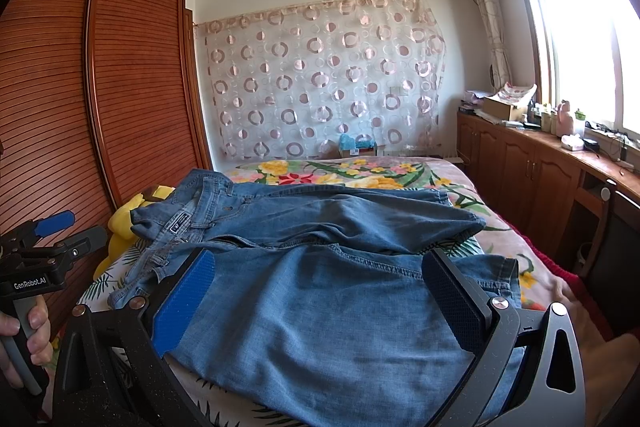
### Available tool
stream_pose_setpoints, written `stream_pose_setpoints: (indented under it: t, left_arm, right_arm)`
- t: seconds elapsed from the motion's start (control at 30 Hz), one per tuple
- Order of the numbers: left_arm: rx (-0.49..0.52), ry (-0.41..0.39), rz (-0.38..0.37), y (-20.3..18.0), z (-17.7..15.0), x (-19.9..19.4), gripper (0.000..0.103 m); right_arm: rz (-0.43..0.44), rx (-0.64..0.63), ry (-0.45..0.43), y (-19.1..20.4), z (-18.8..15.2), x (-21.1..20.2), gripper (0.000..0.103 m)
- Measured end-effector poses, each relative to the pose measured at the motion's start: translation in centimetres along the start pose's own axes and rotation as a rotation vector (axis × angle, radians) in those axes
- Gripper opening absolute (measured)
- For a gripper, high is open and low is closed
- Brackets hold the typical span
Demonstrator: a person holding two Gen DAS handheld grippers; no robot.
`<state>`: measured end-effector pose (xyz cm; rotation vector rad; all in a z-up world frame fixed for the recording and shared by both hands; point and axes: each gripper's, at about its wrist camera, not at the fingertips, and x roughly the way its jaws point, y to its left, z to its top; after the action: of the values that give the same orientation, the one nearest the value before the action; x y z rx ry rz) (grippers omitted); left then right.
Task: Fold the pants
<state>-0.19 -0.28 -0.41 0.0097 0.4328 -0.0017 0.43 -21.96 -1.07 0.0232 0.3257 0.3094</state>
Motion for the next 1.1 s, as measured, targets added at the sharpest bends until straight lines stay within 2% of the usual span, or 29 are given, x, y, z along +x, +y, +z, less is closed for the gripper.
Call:
stream_pose_setpoints:
  t: [0.83,1.1]
  left_arm:
    - [0.001,-0.006,-0.002,0.6,0.0,0.2,0.102]
    - [-0.013,0.028,-0.006,1.1,0.7,0.8,0.102]
  right_arm:
    - [0.003,0.001,0.002,0.1,0.0,-0.2,0.103]
    - [-0.005,0.005,0.017,-0.2,-0.2,0.2,0.103]
